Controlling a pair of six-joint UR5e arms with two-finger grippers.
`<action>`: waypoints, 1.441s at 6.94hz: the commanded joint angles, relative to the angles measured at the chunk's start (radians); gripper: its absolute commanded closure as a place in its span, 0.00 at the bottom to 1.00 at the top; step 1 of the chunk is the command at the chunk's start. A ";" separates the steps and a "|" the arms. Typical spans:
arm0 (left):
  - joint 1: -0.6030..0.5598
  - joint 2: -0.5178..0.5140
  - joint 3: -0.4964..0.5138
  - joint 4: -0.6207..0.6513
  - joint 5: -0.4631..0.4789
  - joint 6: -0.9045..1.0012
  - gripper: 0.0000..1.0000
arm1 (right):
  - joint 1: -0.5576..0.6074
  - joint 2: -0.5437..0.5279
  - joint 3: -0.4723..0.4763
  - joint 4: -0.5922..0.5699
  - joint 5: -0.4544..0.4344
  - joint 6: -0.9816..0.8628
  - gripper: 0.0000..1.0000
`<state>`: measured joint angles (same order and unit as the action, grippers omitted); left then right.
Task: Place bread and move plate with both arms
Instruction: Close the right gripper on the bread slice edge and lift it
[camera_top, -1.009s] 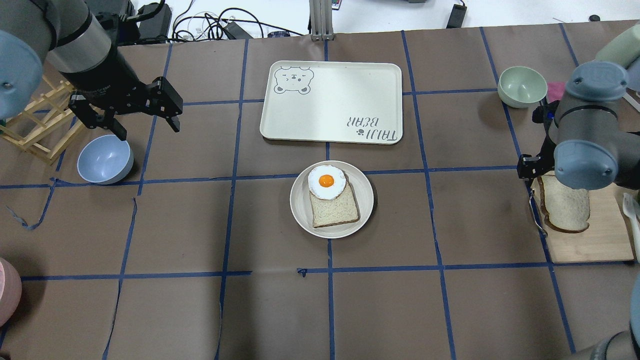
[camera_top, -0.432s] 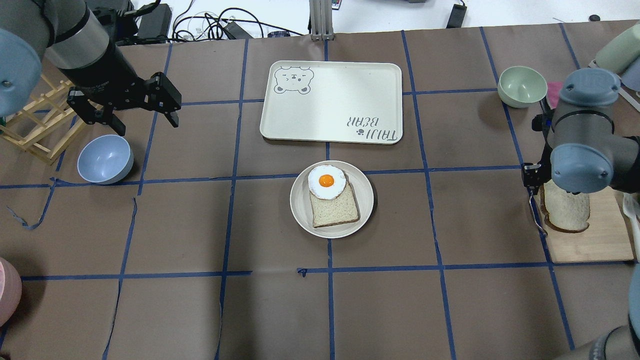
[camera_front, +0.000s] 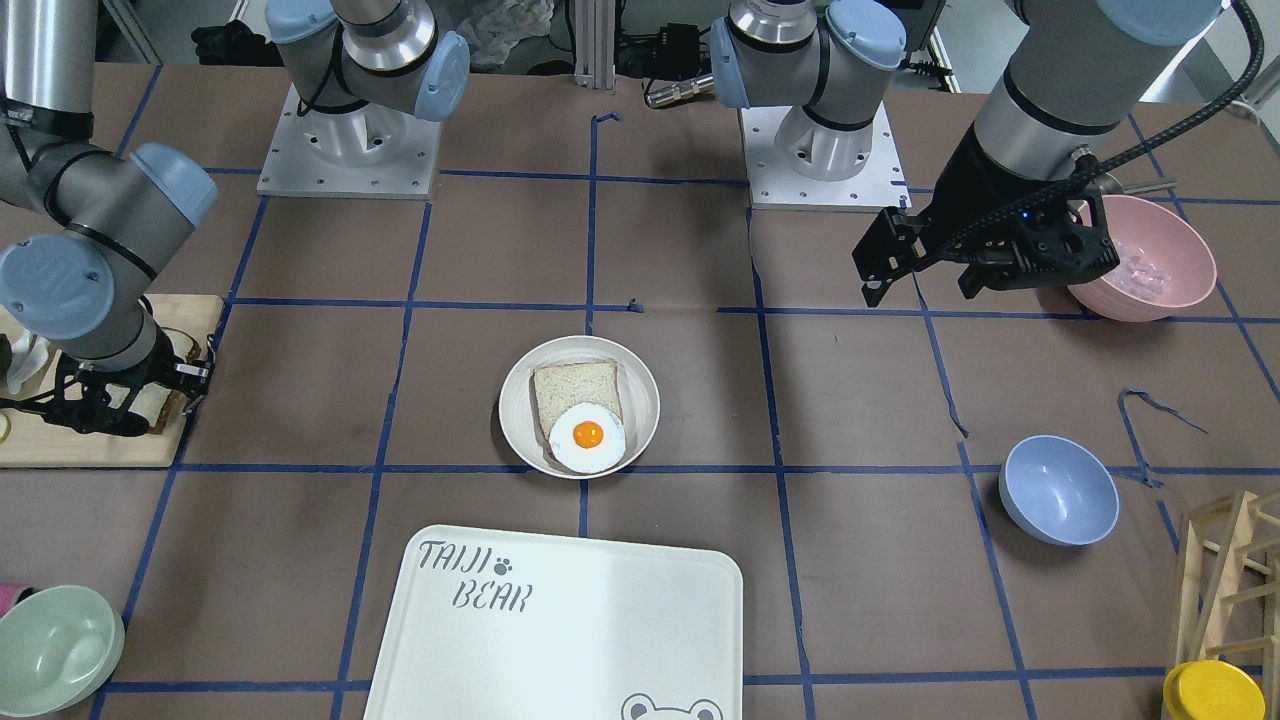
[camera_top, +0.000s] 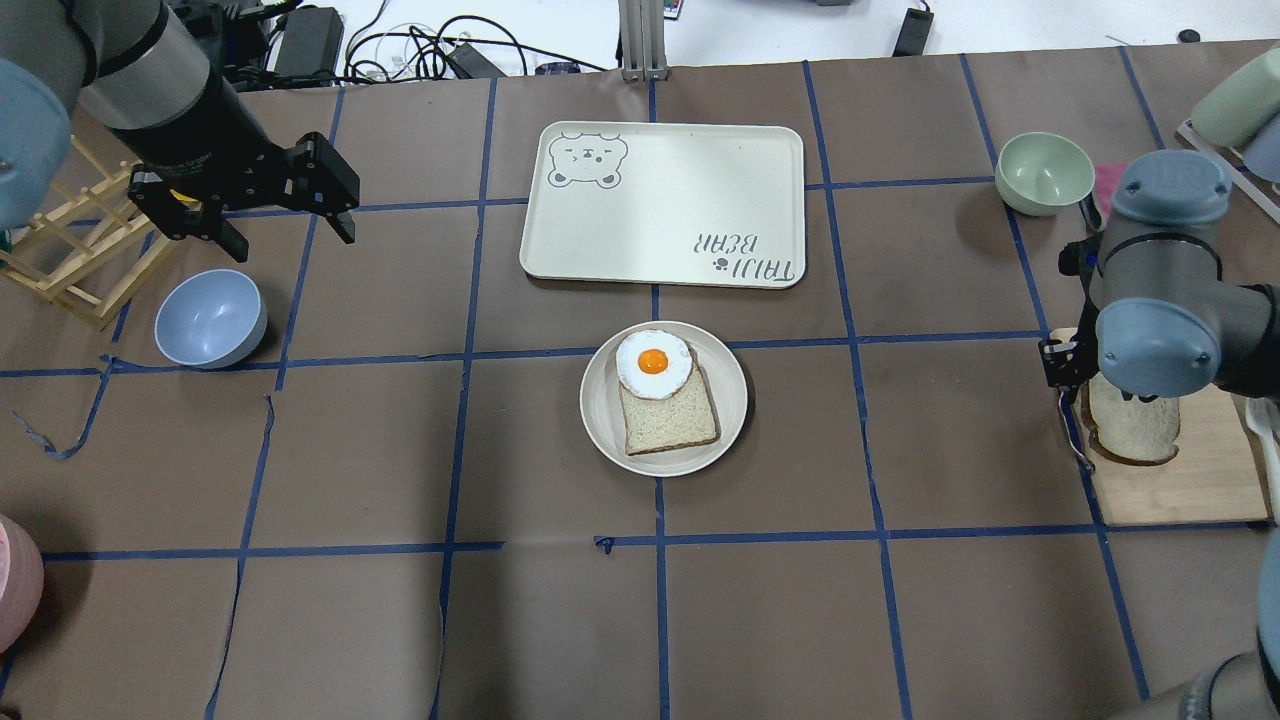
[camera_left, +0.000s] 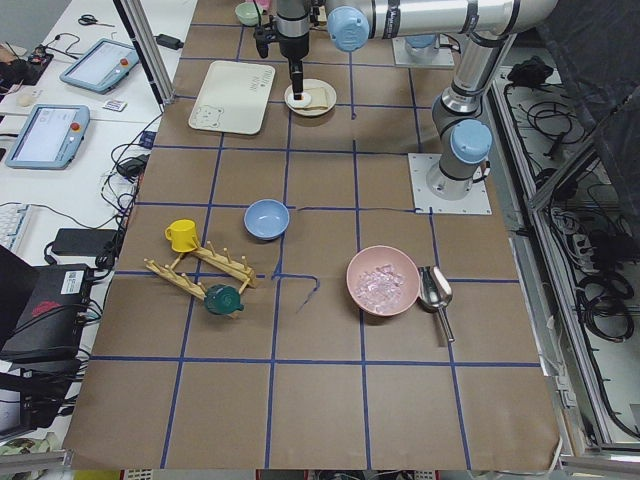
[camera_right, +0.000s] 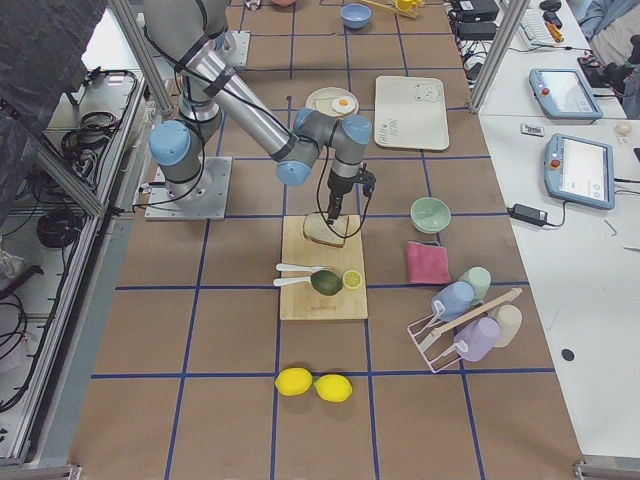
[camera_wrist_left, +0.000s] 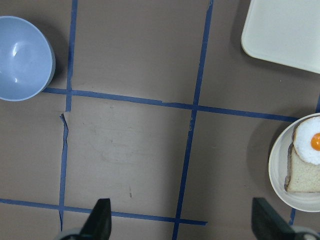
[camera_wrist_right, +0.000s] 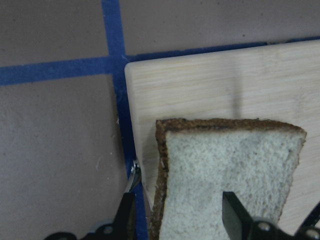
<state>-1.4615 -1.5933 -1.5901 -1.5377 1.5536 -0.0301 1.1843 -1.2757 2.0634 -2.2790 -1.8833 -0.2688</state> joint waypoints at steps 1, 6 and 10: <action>0.001 -0.026 -0.004 0.001 0.005 -0.008 0.00 | 0.000 0.001 0.006 0.004 0.000 0.000 0.75; 0.000 0.012 -0.019 -0.030 0.006 0.027 0.00 | 0.001 -0.010 0.004 0.024 0.000 0.003 1.00; -0.003 0.013 -0.019 -0.067 0.005 0.027 0.00 | 0.012 -0.031 0.000 0.015 -0.059 0.008 1.00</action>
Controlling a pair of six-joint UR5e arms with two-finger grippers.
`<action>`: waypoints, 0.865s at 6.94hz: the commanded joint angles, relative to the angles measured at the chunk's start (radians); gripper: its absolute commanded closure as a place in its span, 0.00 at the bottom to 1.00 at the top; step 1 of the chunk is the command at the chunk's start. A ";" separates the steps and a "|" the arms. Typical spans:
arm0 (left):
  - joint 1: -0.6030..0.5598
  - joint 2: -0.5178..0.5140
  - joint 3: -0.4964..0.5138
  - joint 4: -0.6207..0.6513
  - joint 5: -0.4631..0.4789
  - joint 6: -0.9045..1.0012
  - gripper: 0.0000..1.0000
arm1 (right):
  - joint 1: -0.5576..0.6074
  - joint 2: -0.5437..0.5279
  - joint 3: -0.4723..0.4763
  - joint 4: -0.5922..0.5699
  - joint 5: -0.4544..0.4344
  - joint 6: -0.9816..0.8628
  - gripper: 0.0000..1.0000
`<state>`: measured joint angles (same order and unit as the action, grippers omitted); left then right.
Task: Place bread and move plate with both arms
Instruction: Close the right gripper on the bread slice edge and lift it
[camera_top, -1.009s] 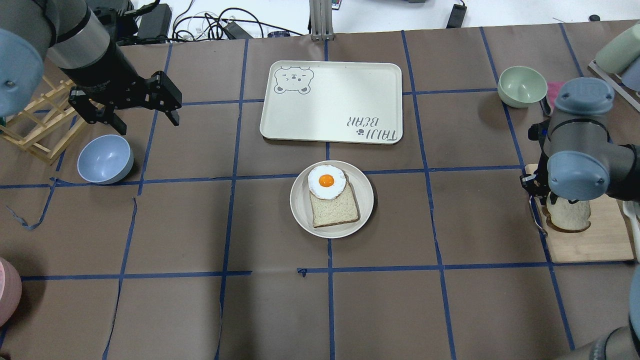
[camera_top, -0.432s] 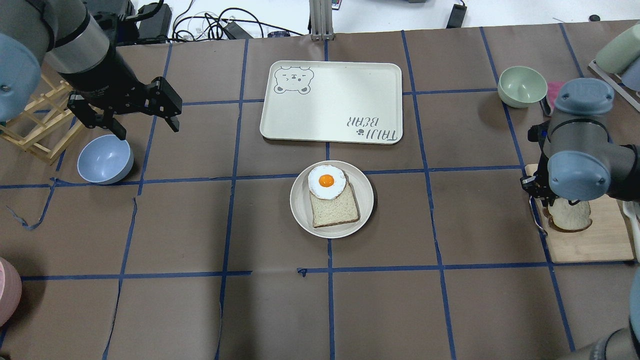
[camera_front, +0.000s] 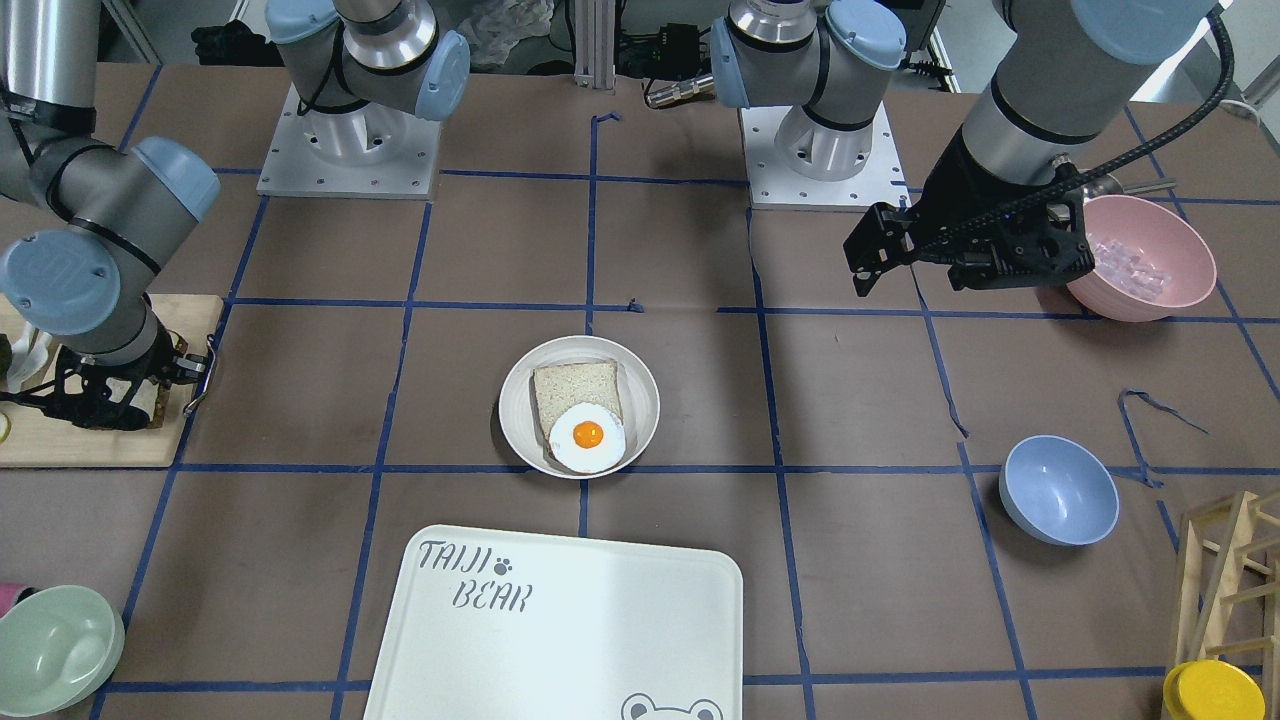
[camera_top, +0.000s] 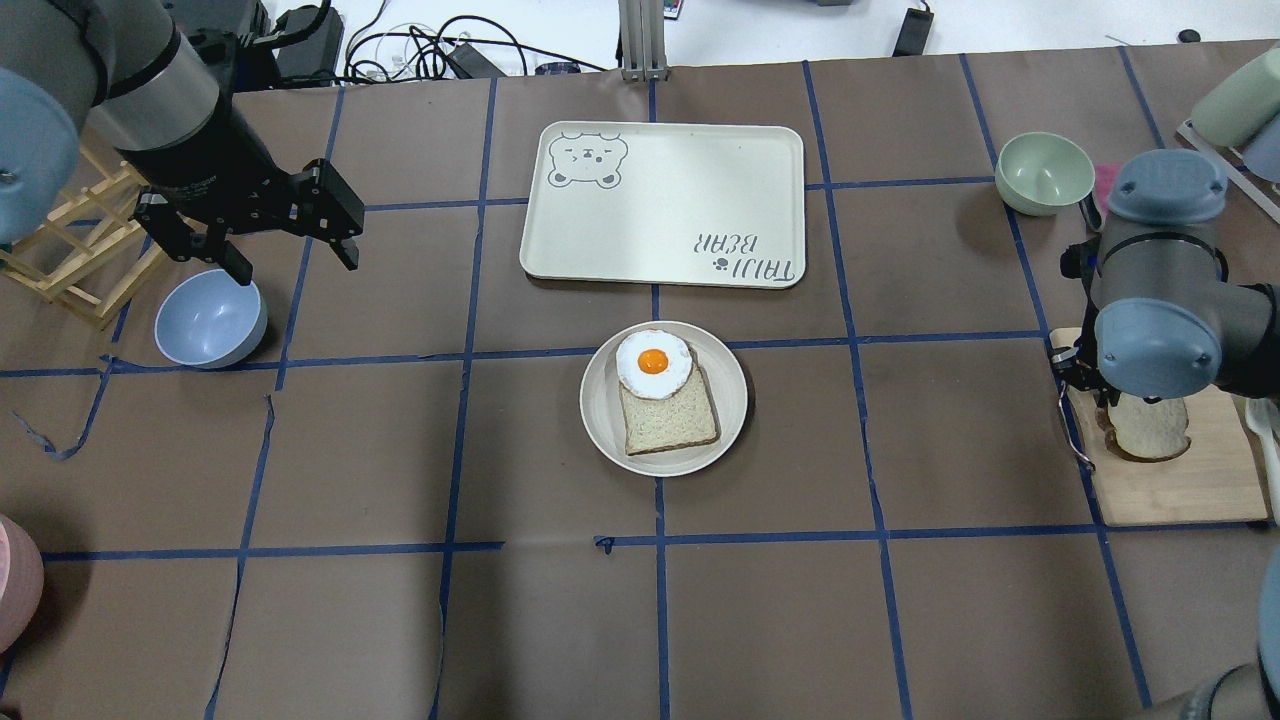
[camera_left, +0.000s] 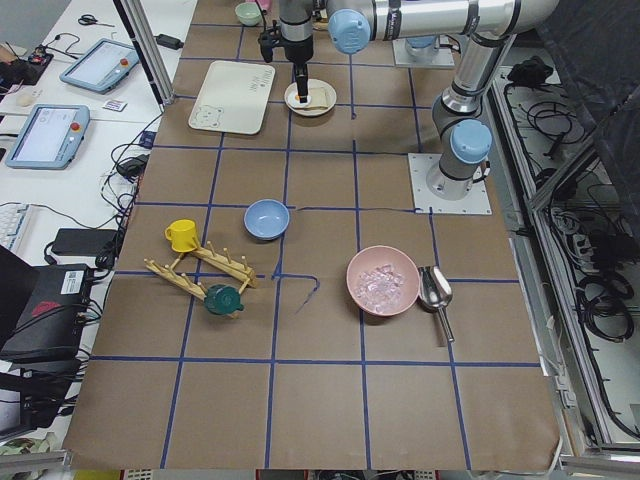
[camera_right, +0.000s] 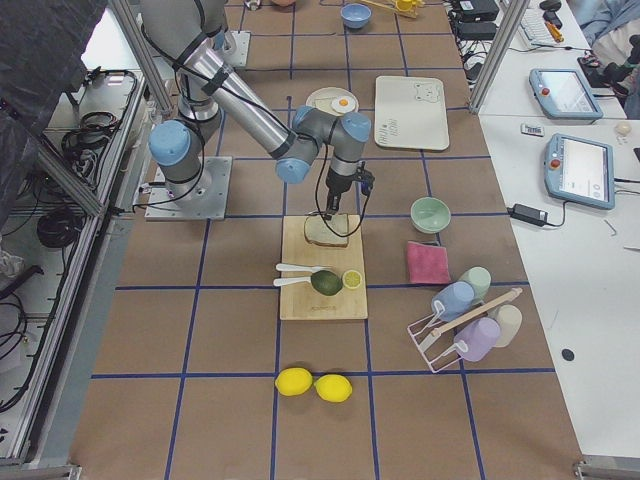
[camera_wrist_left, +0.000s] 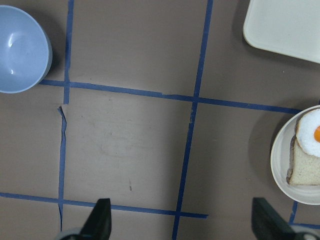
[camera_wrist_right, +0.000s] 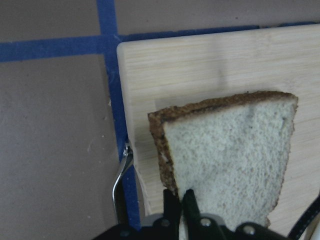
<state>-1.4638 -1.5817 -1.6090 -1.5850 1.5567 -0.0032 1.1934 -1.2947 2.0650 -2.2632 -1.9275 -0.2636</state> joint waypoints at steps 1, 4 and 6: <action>-0.001 0.000 -0.002 -0.023 0.003 0.000 0.00 | 0.014 -0.047 -0.002 0.007 -0.025 0.007 1.00; -0.001 0.002 0.000 -0.023 0.003 0.000 0.00 | 0.112 -0.122 -0.102 0.206 -0.059 0.113 1.00; 0.000 0.002 -0.002 -0.030 0.003 0.000 0.00 | 0.264 -0.127 -0.260 0.373 -0.022 0.168 1.00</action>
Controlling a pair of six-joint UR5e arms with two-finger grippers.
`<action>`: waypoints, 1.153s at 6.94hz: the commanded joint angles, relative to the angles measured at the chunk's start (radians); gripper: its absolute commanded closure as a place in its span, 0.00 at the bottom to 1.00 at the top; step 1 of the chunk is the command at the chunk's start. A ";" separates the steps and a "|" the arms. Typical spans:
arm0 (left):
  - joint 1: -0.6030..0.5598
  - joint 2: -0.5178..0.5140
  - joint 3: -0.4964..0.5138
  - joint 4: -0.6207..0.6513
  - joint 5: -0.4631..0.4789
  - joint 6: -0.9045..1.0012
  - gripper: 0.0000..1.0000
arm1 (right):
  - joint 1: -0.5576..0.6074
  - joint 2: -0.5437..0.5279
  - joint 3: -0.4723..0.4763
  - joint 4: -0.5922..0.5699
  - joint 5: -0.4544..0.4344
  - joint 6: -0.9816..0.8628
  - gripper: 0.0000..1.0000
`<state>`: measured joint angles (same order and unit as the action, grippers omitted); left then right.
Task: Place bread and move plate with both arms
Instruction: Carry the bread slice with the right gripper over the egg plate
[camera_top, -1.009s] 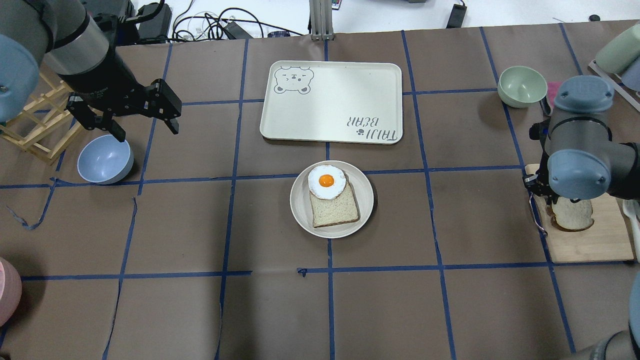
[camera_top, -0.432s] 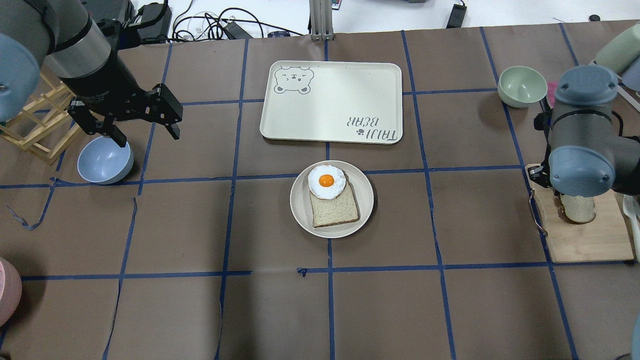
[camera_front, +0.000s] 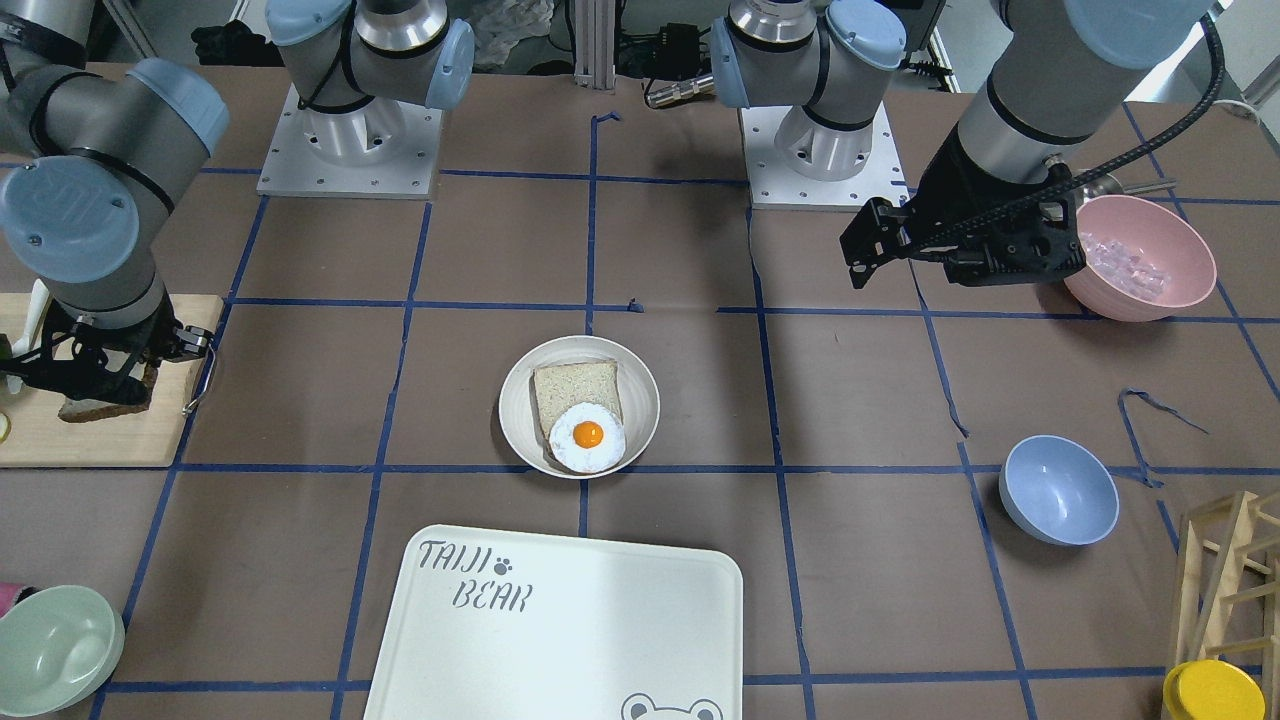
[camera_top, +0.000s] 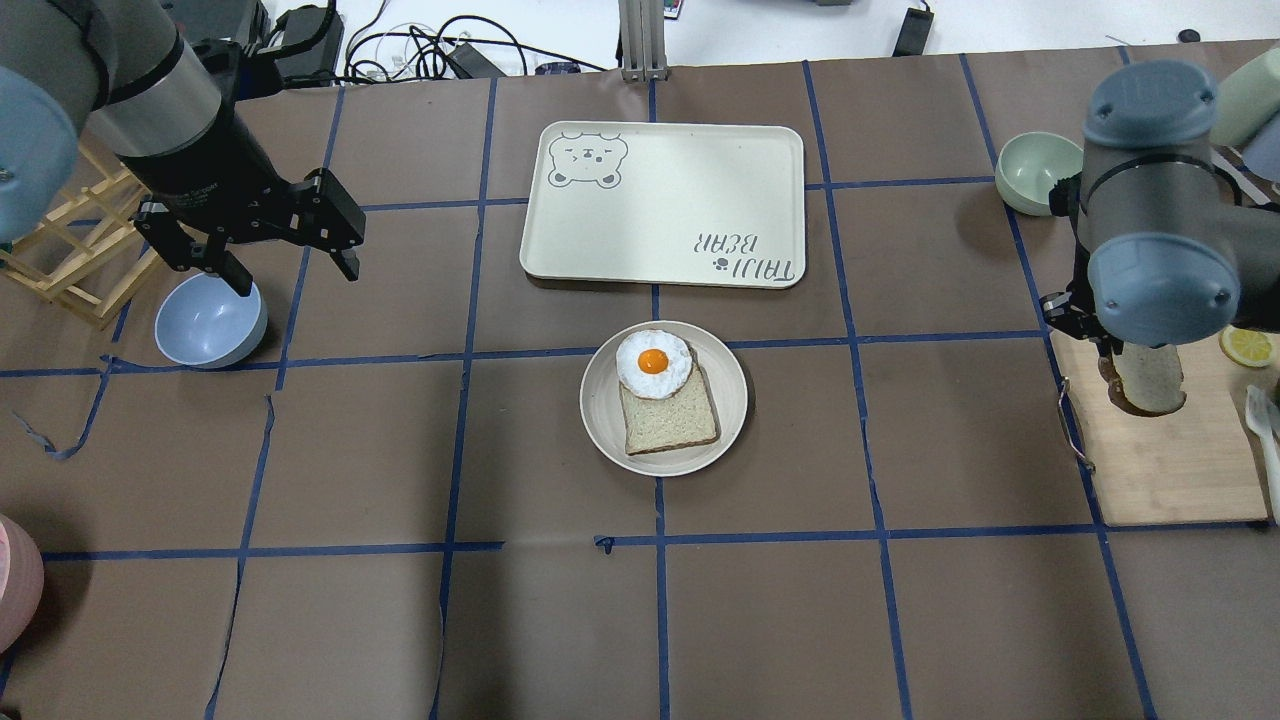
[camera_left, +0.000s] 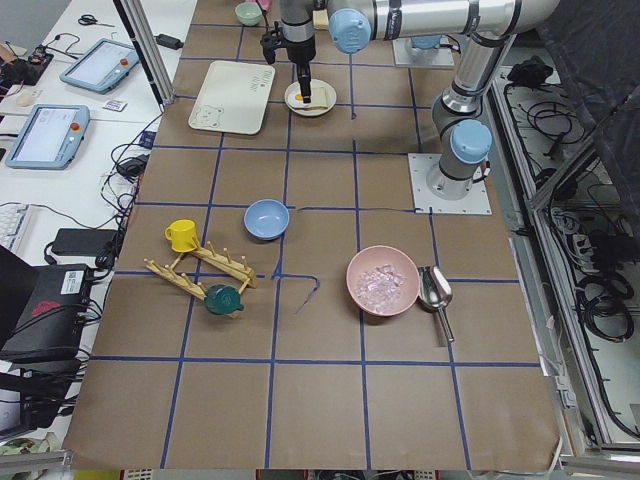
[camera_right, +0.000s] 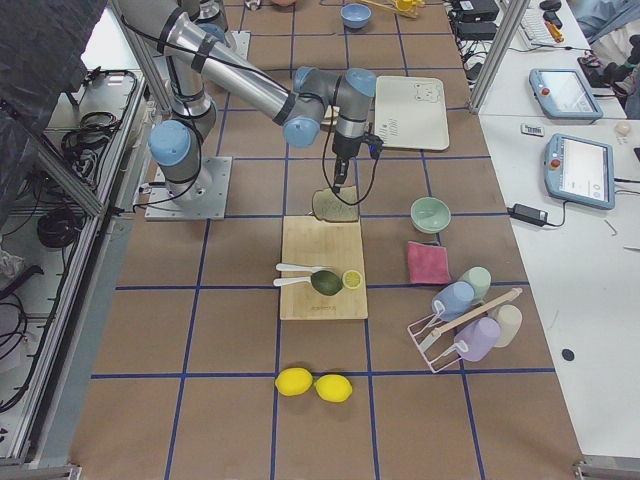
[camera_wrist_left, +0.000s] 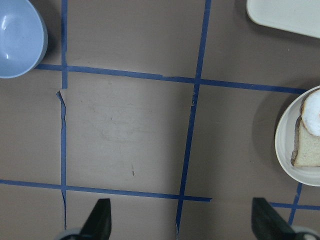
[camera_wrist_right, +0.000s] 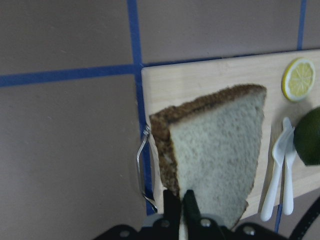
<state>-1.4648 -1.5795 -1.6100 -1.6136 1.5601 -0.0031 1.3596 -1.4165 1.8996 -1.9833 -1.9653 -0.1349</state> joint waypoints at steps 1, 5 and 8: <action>0.001 0.001 -0.001 -0.005 0.002 0.000 0.00 | 0.212 0.011 -0.165 0.141 0.047 0.140 1.00; 0.001 0.003 -0.025 0.000 0.002 0.002 0.00 | 0.648 0.144 -0.220 0.088 0.218 0.553 1.00; 0.001 0.003 -0.027 0.001 0.005 0.002 0.00 | 0.748 0.246 -0.218 -0.046 0.221 0.623 1.00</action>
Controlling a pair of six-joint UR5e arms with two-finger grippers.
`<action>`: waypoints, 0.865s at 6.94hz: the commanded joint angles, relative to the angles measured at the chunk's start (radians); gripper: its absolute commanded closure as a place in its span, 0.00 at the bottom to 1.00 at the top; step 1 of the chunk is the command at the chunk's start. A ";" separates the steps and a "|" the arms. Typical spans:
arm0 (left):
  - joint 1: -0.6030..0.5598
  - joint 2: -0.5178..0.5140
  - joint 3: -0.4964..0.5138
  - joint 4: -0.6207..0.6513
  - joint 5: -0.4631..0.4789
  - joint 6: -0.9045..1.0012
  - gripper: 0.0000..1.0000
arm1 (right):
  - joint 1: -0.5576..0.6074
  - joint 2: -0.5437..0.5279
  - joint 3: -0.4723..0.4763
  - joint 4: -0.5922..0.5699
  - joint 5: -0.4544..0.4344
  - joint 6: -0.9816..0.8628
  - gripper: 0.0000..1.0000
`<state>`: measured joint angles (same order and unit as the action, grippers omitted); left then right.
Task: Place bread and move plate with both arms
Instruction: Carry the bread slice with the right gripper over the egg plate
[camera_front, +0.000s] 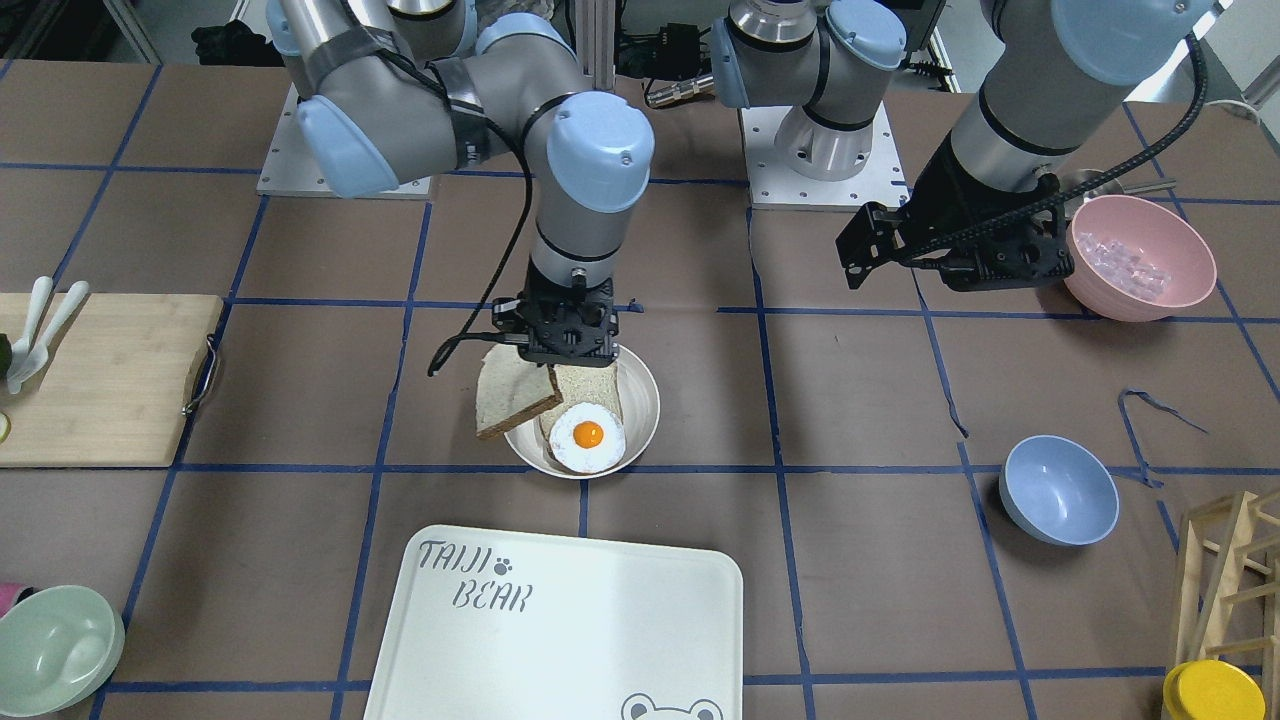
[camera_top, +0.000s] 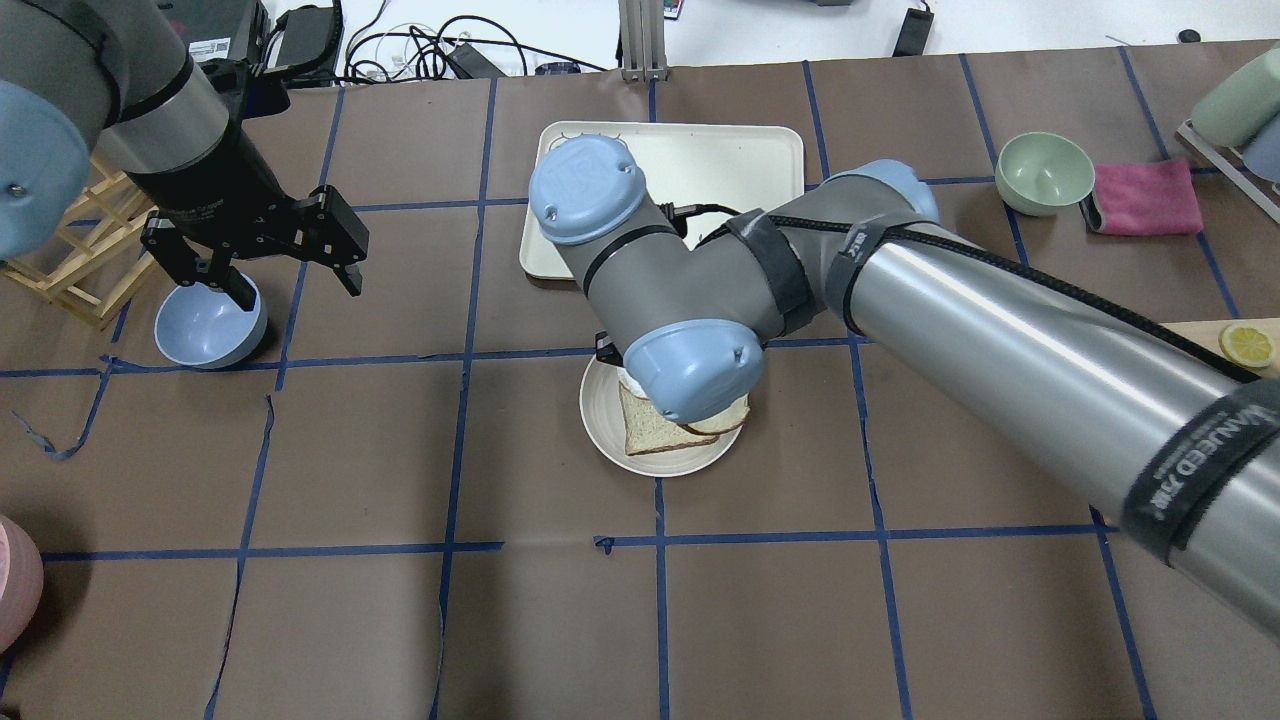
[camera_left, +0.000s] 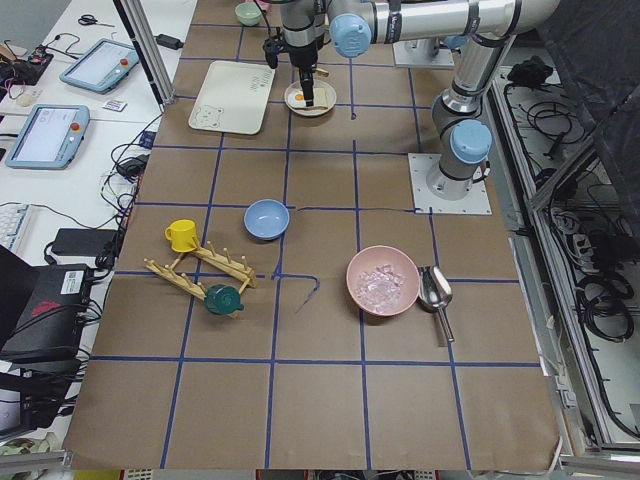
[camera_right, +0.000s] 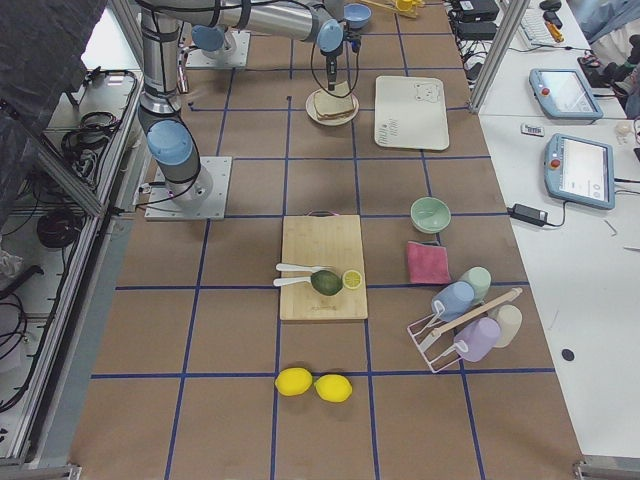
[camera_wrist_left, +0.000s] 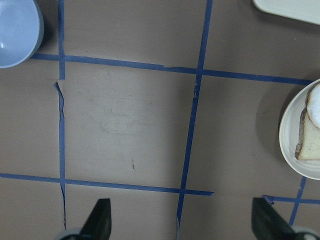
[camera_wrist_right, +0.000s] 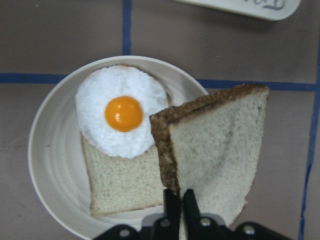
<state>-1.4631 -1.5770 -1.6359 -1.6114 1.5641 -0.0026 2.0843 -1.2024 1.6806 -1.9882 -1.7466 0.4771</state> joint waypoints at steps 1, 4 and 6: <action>0.000 0.000 -0.002 -0.001 -0.001 0.001 0.00 | 0.023 0.032 0.002 -0.043 0.002 0.009 1.00; 0.001 0.000 -0.001 0.002 0.002 0.036 0.00 | 0.023 0.041 0.010 -0.054 0.009 0.008 0.88; 0.001 0.000 -0.001 0.005 0.001 0.038 0.00 | 0.020 0.034 0.005 -0.168 0.007 -0.006 0.00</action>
<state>-1.4619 -1.5769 -1.6369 -1.6073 1.5650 0.0325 2.1070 -1.1646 1.6887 -2.0894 -1.7387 0.4857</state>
